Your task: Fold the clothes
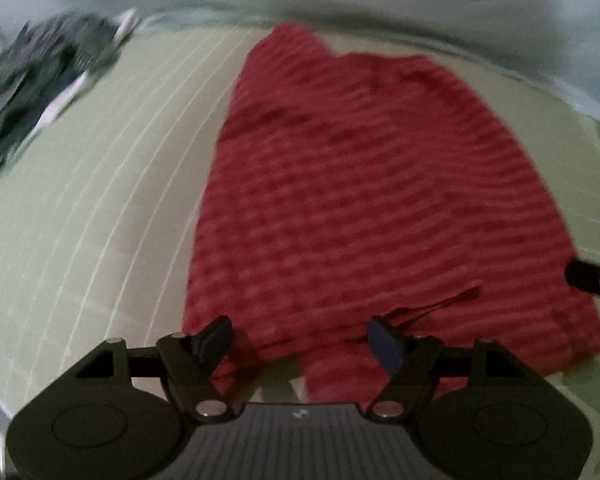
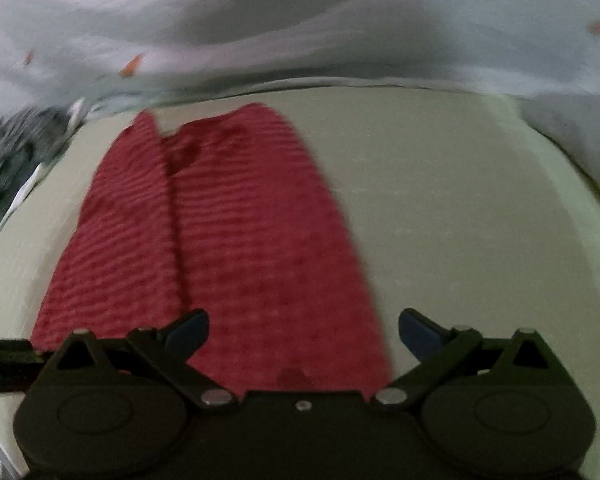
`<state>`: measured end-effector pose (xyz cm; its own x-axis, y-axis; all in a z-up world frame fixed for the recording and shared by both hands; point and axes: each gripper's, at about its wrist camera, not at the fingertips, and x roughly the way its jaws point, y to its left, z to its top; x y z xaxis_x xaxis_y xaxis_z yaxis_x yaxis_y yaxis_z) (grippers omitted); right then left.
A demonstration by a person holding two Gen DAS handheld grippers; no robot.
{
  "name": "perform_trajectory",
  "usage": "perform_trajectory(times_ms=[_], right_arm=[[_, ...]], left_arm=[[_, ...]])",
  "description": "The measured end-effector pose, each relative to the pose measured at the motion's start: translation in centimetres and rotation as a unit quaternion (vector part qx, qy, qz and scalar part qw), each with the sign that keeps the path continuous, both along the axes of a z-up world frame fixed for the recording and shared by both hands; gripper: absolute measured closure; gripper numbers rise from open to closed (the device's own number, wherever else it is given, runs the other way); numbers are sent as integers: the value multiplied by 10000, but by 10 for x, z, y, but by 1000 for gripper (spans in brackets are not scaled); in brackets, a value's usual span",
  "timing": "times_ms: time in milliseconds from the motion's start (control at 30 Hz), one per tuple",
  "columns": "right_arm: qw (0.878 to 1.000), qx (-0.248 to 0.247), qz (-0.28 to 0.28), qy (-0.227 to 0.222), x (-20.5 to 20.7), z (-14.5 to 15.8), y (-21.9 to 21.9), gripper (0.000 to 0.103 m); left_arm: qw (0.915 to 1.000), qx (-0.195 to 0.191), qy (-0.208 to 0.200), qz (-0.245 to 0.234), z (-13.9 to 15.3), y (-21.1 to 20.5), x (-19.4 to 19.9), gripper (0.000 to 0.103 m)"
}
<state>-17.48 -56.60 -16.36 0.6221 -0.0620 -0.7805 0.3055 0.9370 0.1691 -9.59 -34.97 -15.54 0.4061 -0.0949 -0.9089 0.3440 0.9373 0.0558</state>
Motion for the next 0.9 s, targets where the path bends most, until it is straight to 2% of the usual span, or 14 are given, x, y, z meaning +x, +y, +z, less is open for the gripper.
perform_trajectory(times_ms=[33, 133, 200, 233, 300, 333, 367, 433, 467, 500, 600, 767, 900], right_arm=[[9999, -22, 169, 6, 11, -2, 6, 5], [9982, 101, 590, 75, 38, -8, 25, 20], [9960, 251, 852, 117, 52, -12, 38, 38], [9948, 317, 955, 149, 55, -13, 43, 43], [9918, 434, 1180, 248, 59, -17, 53, 59], [9902, 478, 1281, 297, 60, -19, 58, 63], [9894, 463, 1334, 343, 61, -22, 62, 69], [9886, 366, 1416, 367, 60, -24, 68, 72], [9885, 307, 1437, 361, 59, -23, 70, 78], [9888, 296, 1410, 378, 59, -23, 69, 88], [9910, 400, 1221, 380, 58, -22, 62, 100], [9942, 258, 1039, 83, 34, -9, 54, 101], [9967, 212, 779, 8, 12, 2, 47, 101]], left_arm=[[9999, 63, 54, 91, -4, 2, 0, 26], [9990, 212, 237, 315, -15, 8, 0, 25], [9985, 230, 321, 374, -20, 10, 1, 23], [9984, 236, 342, 396, -22, 12, 1, 21], [9980, 248, 378, 438, -24, 14, 1, 18], [9979, 252, 390, 457, -24, 16, 1, 17], [9977, 257, 402, 477, -25, 17, 2, 17], [9974, 281, 416, 518, -25, 21, 1, 14], [9972, 296, 418, 538, -26, 22, 1, 13], [9971, 312, 415, 558, -26, 24, 2, 13], [9969, 360, 362, 598, -26, 29, 1, 12], [9967, 382, 247, 677, -24, 37, -4, 12], [9965, 466, 140, 683, -23, 43, -9, 12]])
